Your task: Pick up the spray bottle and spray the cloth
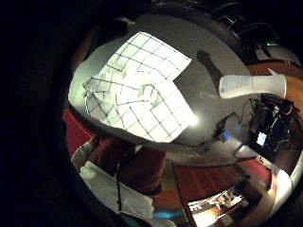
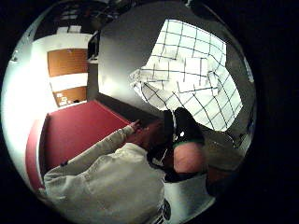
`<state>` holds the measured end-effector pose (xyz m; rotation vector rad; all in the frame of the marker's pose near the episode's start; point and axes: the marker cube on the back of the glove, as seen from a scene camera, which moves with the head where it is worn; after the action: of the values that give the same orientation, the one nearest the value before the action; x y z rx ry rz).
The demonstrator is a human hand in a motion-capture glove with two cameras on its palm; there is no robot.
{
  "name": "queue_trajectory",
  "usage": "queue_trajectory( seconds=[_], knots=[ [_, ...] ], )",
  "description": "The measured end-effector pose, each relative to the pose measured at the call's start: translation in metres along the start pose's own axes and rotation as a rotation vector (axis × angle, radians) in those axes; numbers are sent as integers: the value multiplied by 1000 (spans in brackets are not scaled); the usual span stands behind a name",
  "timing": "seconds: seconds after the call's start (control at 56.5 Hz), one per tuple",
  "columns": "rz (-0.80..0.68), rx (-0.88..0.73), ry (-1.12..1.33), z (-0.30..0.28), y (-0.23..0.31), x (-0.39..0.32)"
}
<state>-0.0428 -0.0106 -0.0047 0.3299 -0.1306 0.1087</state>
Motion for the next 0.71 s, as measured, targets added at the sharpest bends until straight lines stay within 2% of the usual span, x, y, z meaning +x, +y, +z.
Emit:
queue_trajectory(
  seconds=[0.301, 0.709],
  knots=[
    [18, 168, 10, -11, 26, 35],
    [197, 459, -171, -4, 68, 133]
  ],
)
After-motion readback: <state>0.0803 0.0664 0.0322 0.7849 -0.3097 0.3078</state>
